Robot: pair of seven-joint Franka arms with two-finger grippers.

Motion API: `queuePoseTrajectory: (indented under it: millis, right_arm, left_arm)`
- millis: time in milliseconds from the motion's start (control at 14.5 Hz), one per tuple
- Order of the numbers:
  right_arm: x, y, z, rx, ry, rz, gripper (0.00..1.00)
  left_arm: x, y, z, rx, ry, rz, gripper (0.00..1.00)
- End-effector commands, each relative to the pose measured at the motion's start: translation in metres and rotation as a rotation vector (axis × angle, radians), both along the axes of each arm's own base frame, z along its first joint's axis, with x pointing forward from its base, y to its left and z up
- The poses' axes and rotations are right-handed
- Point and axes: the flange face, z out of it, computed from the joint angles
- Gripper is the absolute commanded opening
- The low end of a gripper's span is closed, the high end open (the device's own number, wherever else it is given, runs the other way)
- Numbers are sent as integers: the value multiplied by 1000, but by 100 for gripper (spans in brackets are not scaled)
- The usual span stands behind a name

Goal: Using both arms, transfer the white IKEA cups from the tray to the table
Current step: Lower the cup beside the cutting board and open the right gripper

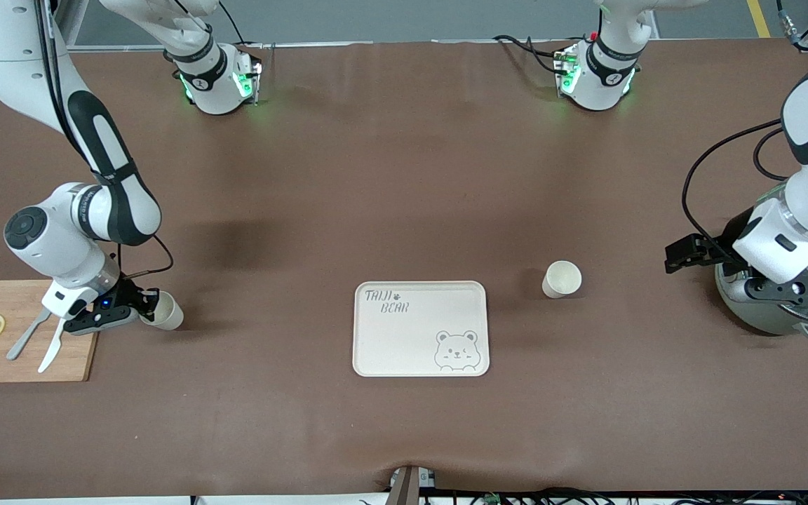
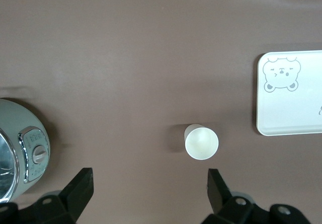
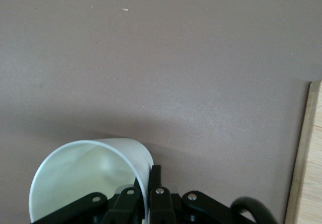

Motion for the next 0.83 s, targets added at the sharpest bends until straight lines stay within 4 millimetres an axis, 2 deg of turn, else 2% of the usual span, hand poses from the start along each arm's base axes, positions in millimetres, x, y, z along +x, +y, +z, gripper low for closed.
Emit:
queuePoseTrajectory:
  millis: [0,415,484,553,622,691,760]
  right_arm:
    - [-9,1,-4,-3,-16,7,0]
    - [-9,1,-3,-4,-26,5,0]
    - [-9,2,-3,-4,-26,6,14]
    - [-7,6,-1,-3,-28,8,47]
    - [-5,8,0,-3,-28,12,74]
    - [-1,8,6,-3,-40,12,93]
    - [1,8,8,-5,-45,18,100]
  left_arm:
    - [-1,0,2,45,0,-14,100]
    - [2,-2,-7,48,9,-10,100]
    - [3,-2,-9,48,12,-9,100]
    - [4,-2,-13,48,17,-9,100]
    - [4,-2,-13,49,15,-9,100]
    - [5,-1,-14,49,17,-7,100]
    - [5,0,-14,50,17,-6,100]
